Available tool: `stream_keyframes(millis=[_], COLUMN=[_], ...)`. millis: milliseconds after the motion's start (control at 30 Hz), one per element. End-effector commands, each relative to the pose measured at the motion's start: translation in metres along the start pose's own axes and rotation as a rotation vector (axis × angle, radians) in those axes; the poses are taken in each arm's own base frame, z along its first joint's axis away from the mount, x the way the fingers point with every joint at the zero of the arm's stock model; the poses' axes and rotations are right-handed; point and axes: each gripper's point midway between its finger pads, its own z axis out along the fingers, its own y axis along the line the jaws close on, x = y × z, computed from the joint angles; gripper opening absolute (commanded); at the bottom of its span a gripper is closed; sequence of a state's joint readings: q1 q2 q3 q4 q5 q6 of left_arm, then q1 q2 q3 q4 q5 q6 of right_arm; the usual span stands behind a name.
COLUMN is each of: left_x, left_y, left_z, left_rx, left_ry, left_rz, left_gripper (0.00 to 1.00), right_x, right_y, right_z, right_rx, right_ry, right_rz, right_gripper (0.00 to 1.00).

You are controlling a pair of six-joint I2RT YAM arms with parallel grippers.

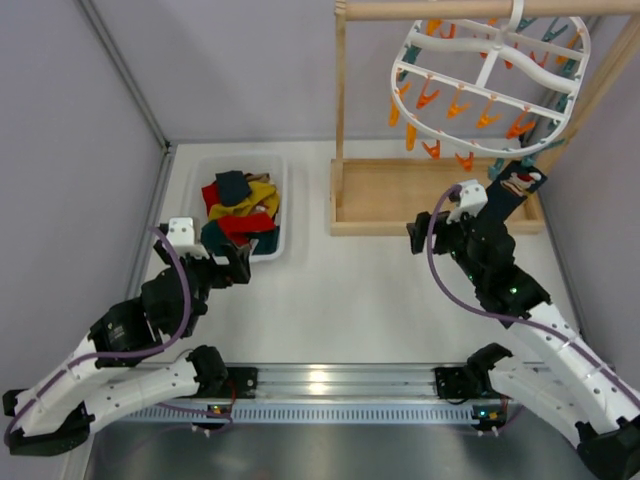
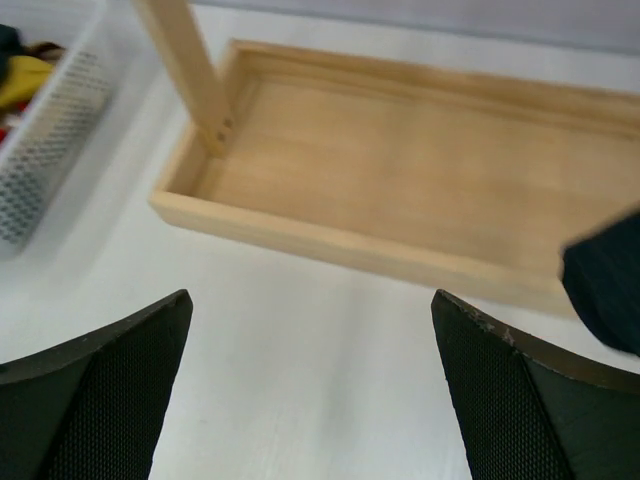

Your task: Remove the socks clipped to the hanger

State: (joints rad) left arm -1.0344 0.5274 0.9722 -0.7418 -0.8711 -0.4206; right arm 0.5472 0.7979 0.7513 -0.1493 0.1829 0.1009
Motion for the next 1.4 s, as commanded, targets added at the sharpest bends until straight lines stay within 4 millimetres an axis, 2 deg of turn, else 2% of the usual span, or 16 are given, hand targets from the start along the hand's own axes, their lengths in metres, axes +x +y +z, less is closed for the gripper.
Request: stream_keyframes(millis=[0,200,400,500,567,633,667,700,767,800,833,867,1133,1300,1333,1367], left_x=[0.003,0.008,0.011,0.012,0.012,0.013,0.014,0.015,0.016,0.018,0.020,0.020,0.025,0.026,0.025,0.025], left_y=[-0.007,-0.014,-0.020,-0.021,-0.022,-0.022,-0.023,-0.024,-0.025,-0.027,-0.028,-0.029,-0.032,-0.032,-0.033,-0.033], left_z=[0.004,0.006,0.007,0.007,0.007,0.006,0.006,0.006,0.007,0.008,0.009,0.010,0.013,0.014,0.015,0.015], left_rx=[0.016,0.032,0.054,0.066,0.069,0.075,0.080,0.087,0.088,0.090,0.089,0.093,0.089,0.084,0.083,0.083], left_ry=[0.016,0.041,0.058,0.062,0.063,0.064,0.069,0.072,0.078,0.084,0.090,0.094,0.113,0.116,0.117,0.117], left_rz=[0.014,0.029,0.041,0.040,0.042,0.042,0.046,0.046,0.054,0.060,0.070,0.073,0.099,0.098,0.098,0.097], left_gripper=[0.99,0.99,0.99,0.99,0.99,0.99,0.99,0.99,0.99,0.99,0.99,0.99,0.99,0.99,0.99,0.99], right_x=[0.032,0.037,0.030,0.030,0.030,0.024,0.035,0.028,0.016,0.012,0.017,0.008,0.010,0.012,0.014,0.013], right_y=[-0.049,-0.145,-0.173,-0.185,-0.195,-0.192,-0.207,-0.193,-0.201,-0.185,-0.190,-0.189,-0.170,-0.162,-0.159,-0.154], right_z=[-0.027,-0.068,-0.101,-0.097,-0.084,-0.059,-0.055,-0.036,-0.030,-0.021,-0.021,-0.021,0.001,0.005,0.004,0.003], right_rx=[0.174,0.640,0.828,0.880,0.887,0.766,0.780,0.621,0.534,0.408,0.405,0.390,0.221,0.171,0.164,0.144], right_ry=[0.093,-0.018,-0.204,-0.194,-0.166,-0.161,-0.123,-0.144,-0.270,-0.296,-0.315,-0.351,-0.367,-0.360,-0.361,-0.373], right_rz=[0.095,0.214,0.289,0.272,0.242,0.217,0.229,0.229,0.213,0.196,0.192,0.165,0.091,0.109,0.118,0.127], right_gripper=[0.99,0.99,1.00,0.99,1.00,1.00,0.99,1.00,0.99,0.98,0.98,0.97,0.85,0.53,0.27,0.19])
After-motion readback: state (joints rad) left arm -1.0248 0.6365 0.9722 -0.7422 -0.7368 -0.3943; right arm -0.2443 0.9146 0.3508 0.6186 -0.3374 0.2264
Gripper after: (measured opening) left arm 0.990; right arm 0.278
